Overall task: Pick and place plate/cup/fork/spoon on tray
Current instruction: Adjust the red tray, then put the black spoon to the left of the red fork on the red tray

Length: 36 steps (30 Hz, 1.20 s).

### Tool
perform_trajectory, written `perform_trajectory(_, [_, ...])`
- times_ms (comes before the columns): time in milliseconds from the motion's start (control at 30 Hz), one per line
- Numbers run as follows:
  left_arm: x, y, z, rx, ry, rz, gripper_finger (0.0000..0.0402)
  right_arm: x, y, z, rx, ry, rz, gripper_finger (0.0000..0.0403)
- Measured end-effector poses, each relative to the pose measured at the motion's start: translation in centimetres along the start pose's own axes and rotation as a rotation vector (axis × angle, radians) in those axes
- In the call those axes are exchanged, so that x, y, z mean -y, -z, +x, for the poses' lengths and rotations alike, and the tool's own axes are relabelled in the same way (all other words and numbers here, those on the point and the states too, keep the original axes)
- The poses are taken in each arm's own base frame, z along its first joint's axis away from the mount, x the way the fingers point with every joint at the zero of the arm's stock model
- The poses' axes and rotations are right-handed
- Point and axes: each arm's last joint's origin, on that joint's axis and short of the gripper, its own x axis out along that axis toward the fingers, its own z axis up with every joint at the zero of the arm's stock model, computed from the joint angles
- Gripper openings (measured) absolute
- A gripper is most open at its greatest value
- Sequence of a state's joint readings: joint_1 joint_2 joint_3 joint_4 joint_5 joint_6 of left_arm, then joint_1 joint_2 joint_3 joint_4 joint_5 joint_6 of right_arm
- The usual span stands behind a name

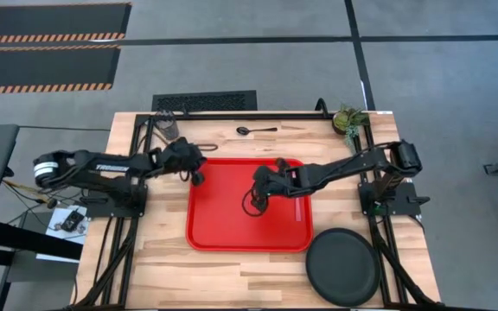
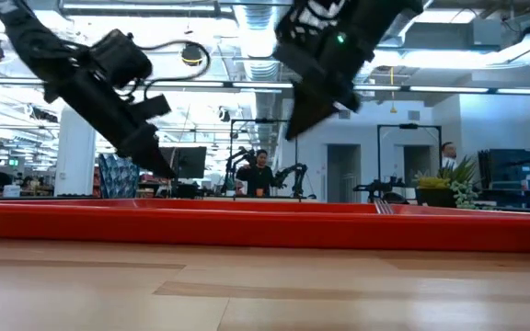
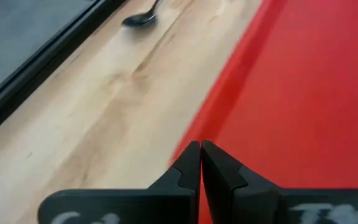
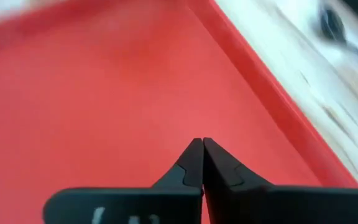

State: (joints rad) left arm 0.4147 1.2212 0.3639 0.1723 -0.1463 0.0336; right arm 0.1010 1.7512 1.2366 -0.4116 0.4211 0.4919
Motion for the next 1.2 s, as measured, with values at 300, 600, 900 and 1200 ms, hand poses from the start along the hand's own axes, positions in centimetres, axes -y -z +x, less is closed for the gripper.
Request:
perform_trajectory(300, [-1.5, -1.0, 3.9, -0.143, -0.051, 0.017, 0.0002, -2.4, -0.7, -1.0, 0.162, -0.089, -0.085, 0.0009])
perform_trajectory(600, [-1.3, -0.8, 5.2, -0.199, -0.060, 0.036, 0.0002, -3.2, -0.2, -1.4, 0.161, -0.106, -0.107, 0.0011])
perform_trajectory(900, [-0.8, -0.2, 5.1, -0.258, -0.034, 0.052, 0.0002, -3.4, -0.1, -1.5, 0.162, -0.111, -0.109, 0.0015])
perform_trajectory(1200, [-0.9, -1.0, 4.0, -0.220, -0.004, 0.044, 0.0002, -3.3, -0.2, -1.1, 0.219, -0.114, -0.162, 0.0006])
